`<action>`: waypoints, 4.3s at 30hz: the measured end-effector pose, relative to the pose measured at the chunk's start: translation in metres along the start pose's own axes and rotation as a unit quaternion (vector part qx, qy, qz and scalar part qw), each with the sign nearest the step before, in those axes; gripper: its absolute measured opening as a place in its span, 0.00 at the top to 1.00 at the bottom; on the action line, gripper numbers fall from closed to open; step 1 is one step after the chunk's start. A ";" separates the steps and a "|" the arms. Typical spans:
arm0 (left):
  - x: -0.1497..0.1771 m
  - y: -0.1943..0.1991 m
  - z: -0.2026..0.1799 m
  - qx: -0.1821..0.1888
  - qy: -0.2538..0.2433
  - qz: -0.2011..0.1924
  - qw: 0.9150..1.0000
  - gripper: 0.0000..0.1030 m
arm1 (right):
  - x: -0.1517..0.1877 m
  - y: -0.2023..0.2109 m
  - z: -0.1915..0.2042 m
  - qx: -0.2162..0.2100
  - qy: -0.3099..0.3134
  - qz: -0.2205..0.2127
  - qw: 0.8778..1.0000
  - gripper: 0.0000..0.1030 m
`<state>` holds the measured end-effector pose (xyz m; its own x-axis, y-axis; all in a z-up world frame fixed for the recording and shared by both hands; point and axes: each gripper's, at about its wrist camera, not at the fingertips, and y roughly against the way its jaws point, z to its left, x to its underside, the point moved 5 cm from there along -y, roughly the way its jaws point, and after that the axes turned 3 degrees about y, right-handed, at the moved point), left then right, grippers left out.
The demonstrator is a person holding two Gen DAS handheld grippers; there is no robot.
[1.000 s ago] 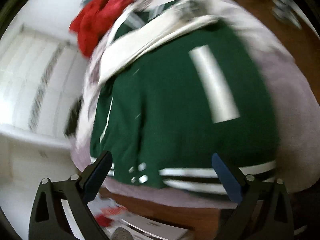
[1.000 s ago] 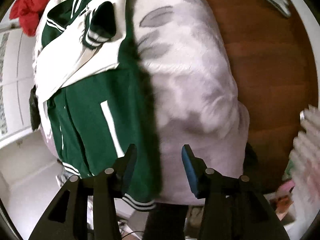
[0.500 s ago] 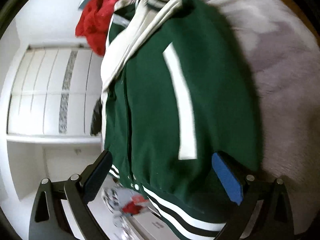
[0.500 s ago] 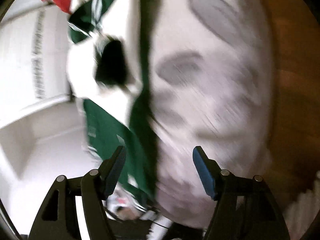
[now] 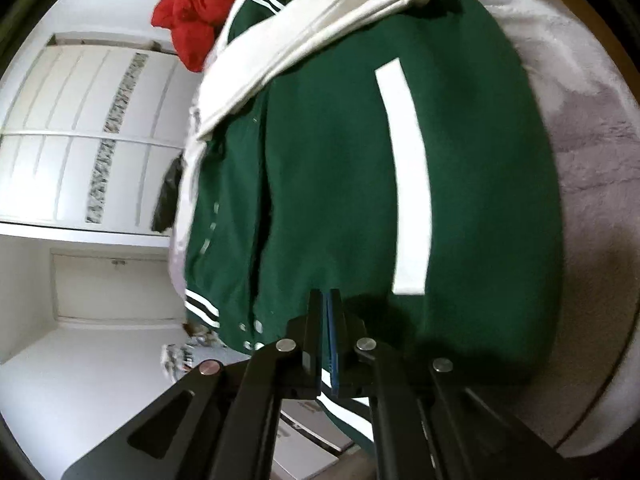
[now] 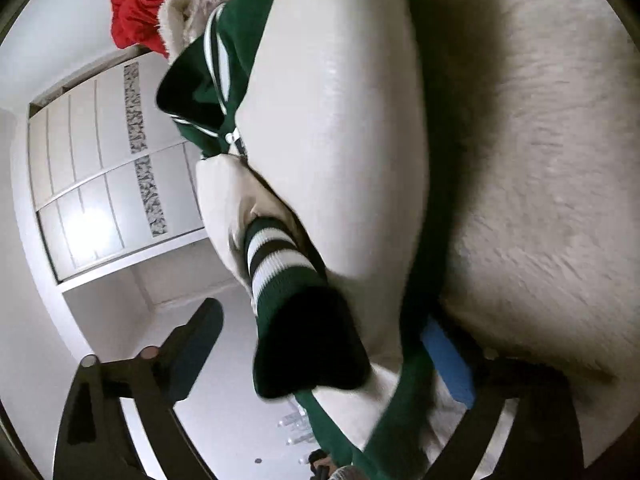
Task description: Fold large clothes
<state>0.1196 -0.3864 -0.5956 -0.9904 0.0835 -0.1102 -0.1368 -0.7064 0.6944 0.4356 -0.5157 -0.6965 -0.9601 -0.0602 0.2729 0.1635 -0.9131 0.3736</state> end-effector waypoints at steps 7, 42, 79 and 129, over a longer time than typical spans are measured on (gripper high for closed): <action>0.021 0.044 -0.048 0.049 -0.043 -0.029 0.997 0.91 | 0.021 0.016 0.000 0.032 0.004 0.022 0.999 0.01; 0.025 0.021 -0.043 0.023 -0.013 -0.011 1.000 0.82 | 0.000 -0.019 0.016 0.045 0.044 0.057 0.996 0.00; 0.051 -0.268 0.305 0.419 0.307 0.064 0.852 0.84 | -0.021 -0.369 0.324 0.466 0.135 -0.051 0.873 0.79; 0.050 -0.335 0.356 0.634 0.274 0.029 0.722 0.82 | 0.321 -0.361 0.093 0.106 -0.069 -0.059 0.990 0.84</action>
<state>0.1086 0.1044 -0.5806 -0.8858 -0.4573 -0.0786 -0.3487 0.5441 0.7631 0.0894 -0.1682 -0.6615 -0.9376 0.1106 0.3297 0.1101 -0.8048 0.5832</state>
